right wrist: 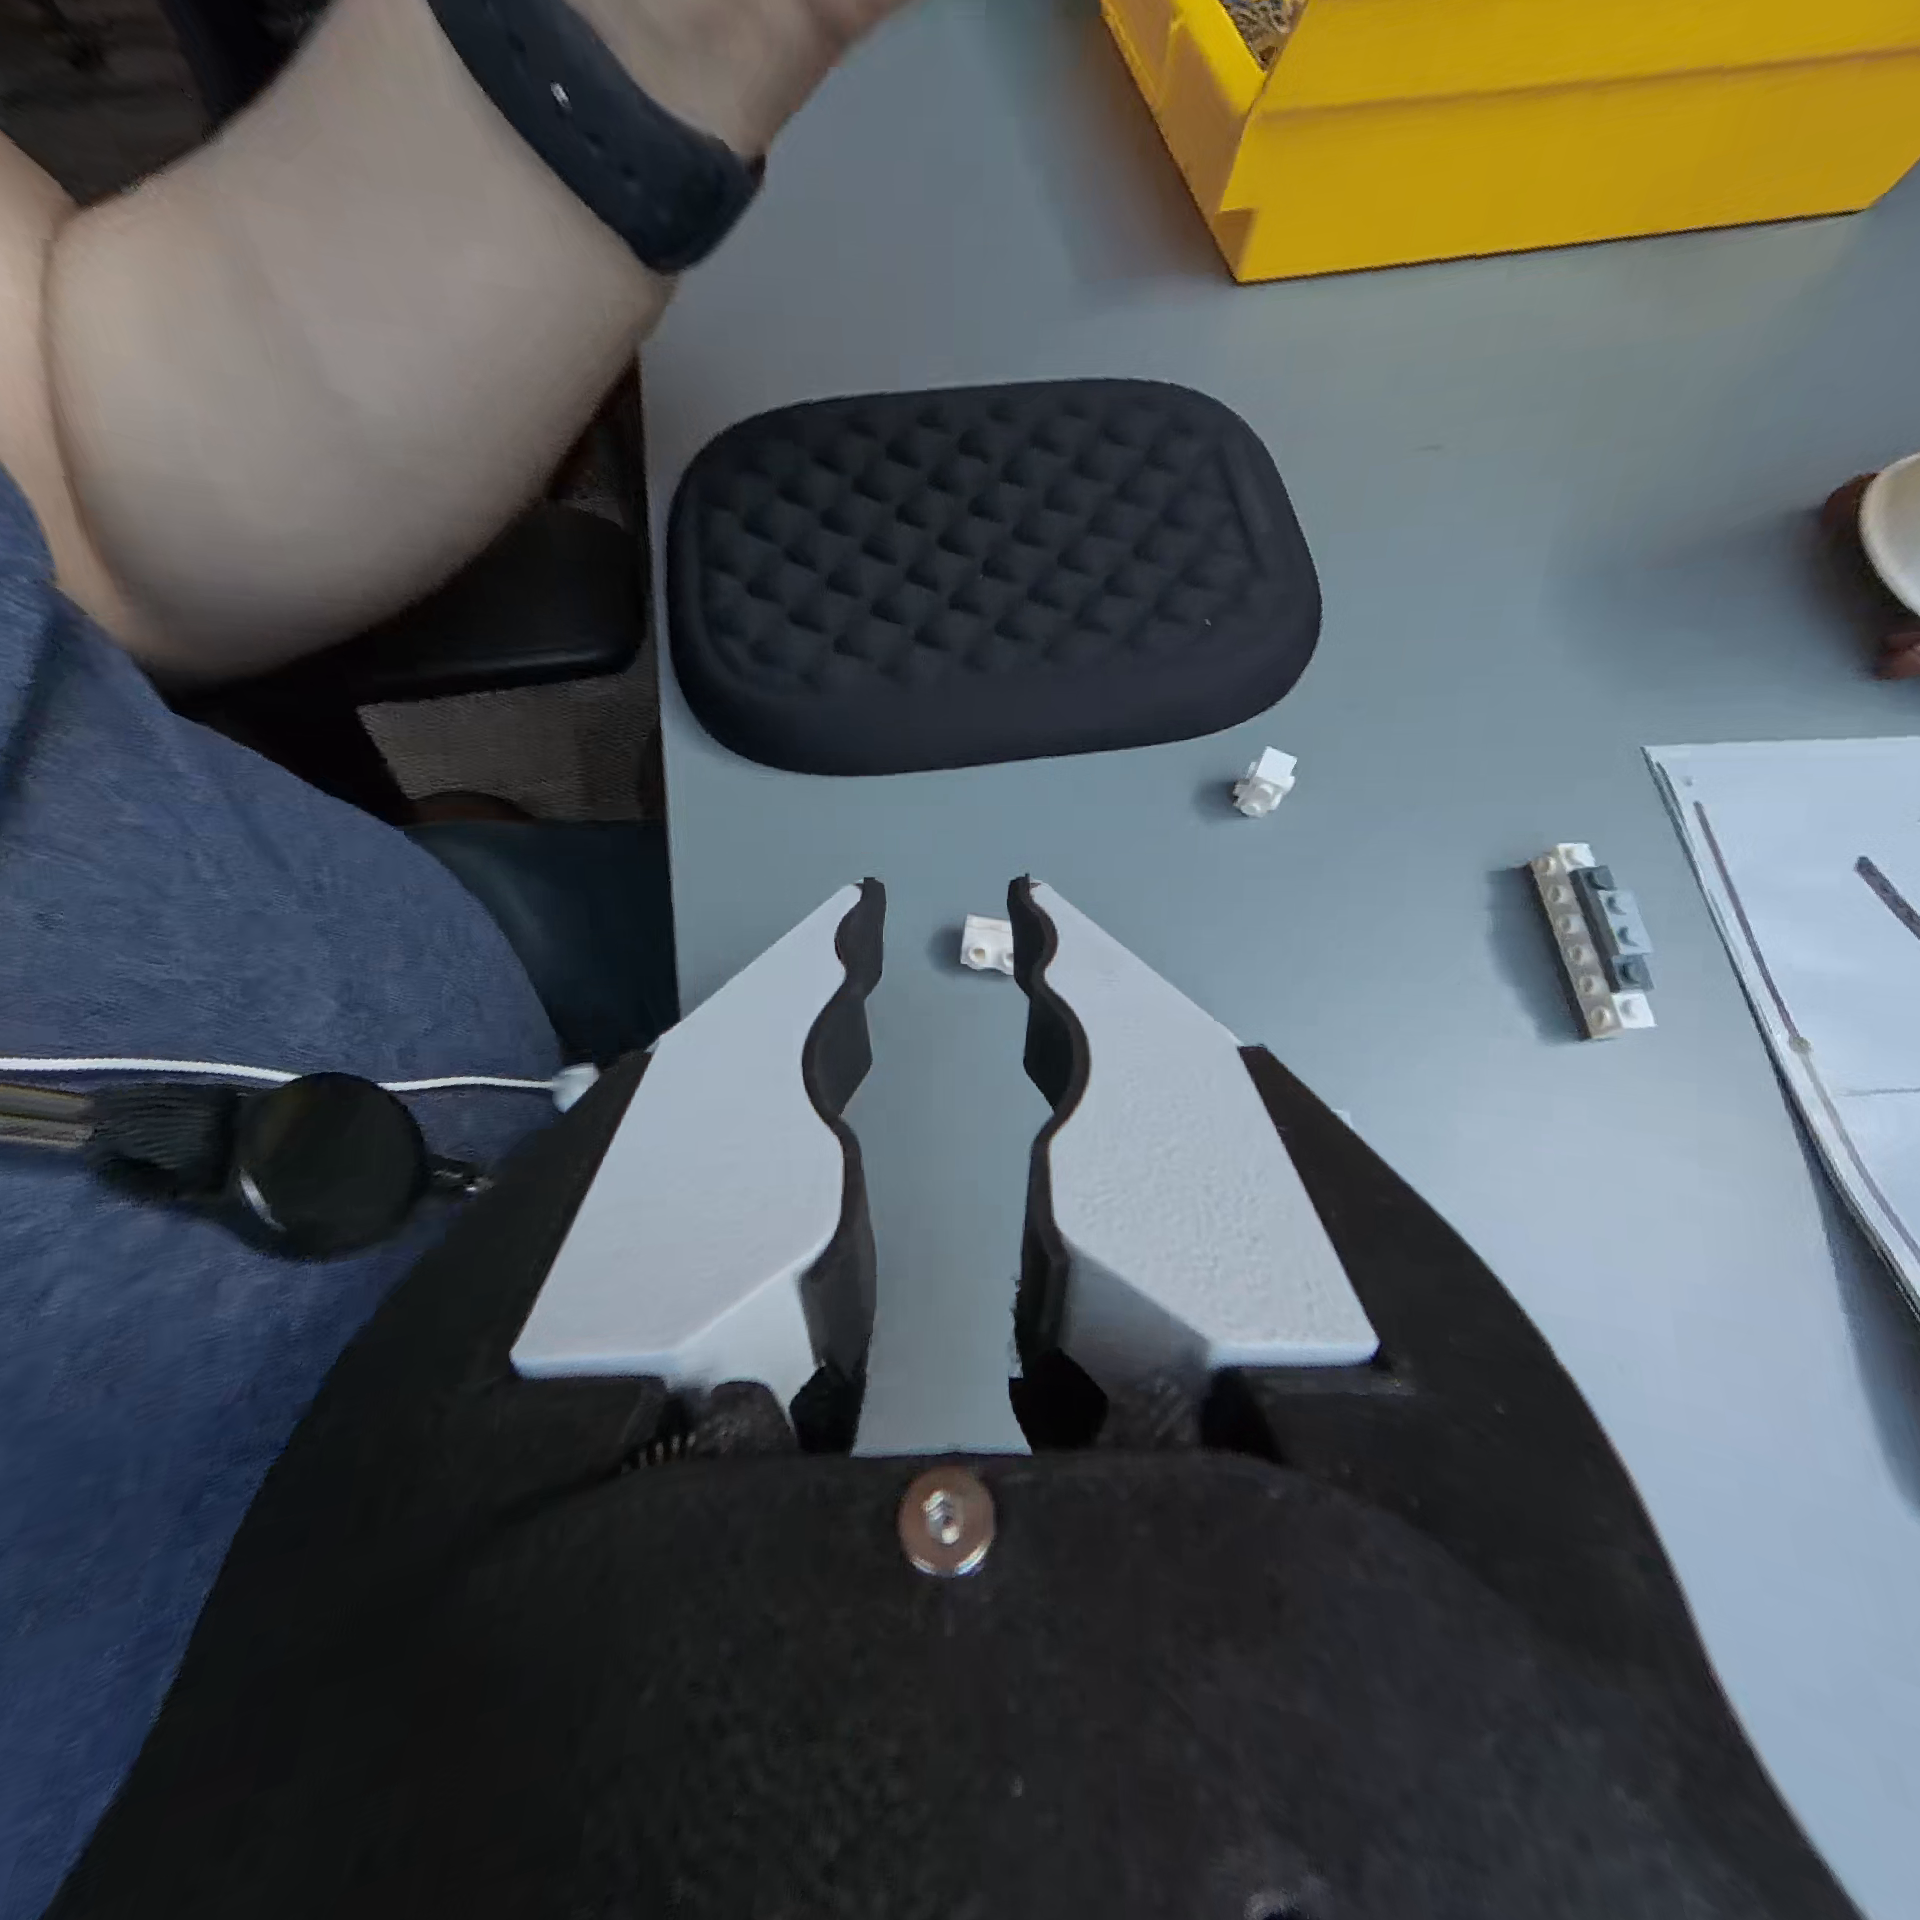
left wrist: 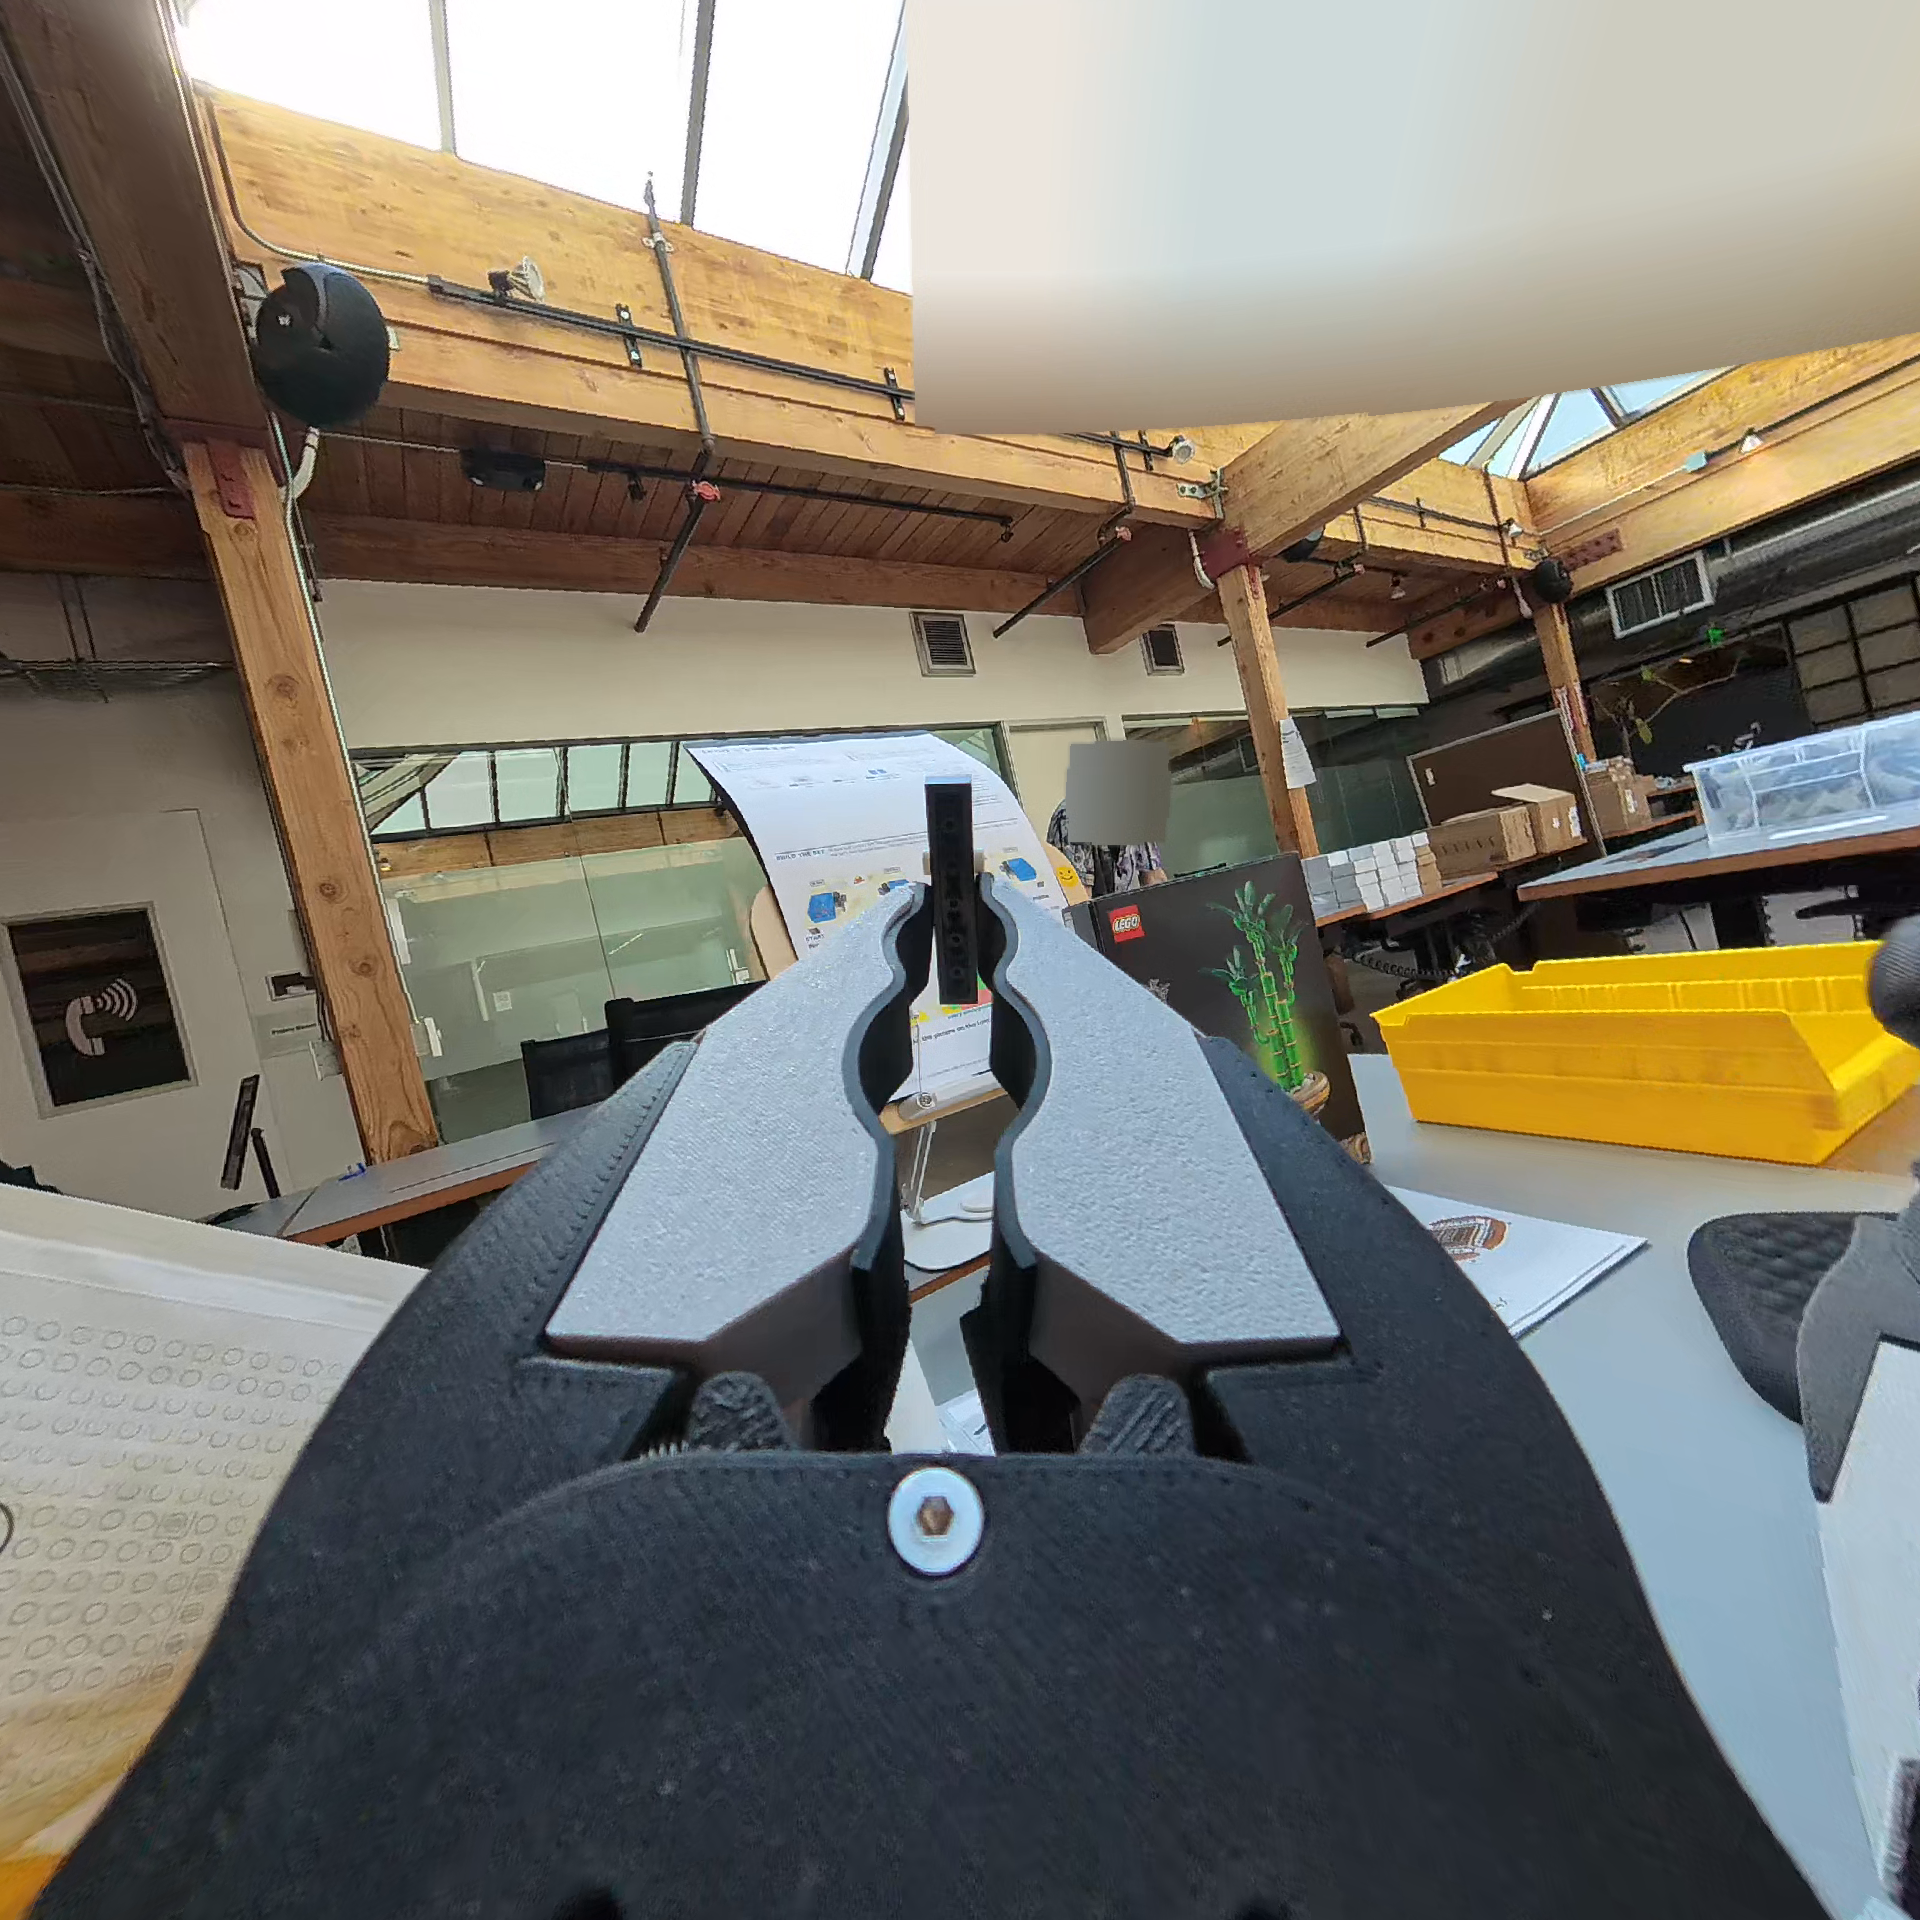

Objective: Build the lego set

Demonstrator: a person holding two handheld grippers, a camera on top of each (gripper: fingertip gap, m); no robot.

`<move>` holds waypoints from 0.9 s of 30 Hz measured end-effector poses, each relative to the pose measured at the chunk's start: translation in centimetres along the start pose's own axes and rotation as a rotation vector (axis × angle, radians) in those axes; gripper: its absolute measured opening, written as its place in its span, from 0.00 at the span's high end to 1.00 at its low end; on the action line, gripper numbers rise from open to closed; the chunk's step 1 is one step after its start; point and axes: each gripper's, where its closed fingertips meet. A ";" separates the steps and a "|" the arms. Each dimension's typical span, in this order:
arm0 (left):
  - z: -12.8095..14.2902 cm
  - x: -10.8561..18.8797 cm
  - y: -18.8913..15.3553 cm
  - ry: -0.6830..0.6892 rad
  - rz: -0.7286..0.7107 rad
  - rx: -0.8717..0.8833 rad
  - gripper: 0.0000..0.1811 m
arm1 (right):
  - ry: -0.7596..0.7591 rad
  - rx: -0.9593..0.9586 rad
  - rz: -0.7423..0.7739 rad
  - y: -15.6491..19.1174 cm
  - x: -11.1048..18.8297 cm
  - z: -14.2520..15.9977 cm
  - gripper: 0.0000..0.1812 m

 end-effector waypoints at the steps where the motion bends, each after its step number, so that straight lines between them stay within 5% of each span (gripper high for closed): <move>1: 0.0 0.1 0.1 0.000 0.000 0.000 0.97 | 0.007 0.003 0.063 -0.5 -0.6 0.8 0.84; 11: 0.0 0.2 0.0 -0.001 0.037 0.032 0.97 | 0.072 -0.135 0.074 -1.0 -3.3 3.3 0.82; 15: 0.2 0.0 -0.4 0.008 0.061 0.041 0.97 | 0.115 -0.085 0.084 -1.3 -3.1 3.5 0.91; 18: 0.6 -0.2 -0.7 0.035 0.081 0.030 0.97 | 0.338 0.134 0.153 -2.7 -0.7 5.4 0.92; 22: 0.6 -0.3 -0.9 0.047 0.092 0.025 0.97 | 0.830 0.627 0.202 -5.1 4.4 9.4 0.91; 27: 0.6 -0.3 -1.0 0.060 0.091 0.015 0.97 | 1.114 1.016 0.208 -7.4 6.5 11.4 0.91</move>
Point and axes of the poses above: each gripper's, where its closed fingertips meet, x back along the fingers, z out of its underside, y = z × x across the jaws, and after that the axes turned 6 degrees about y, right-handed
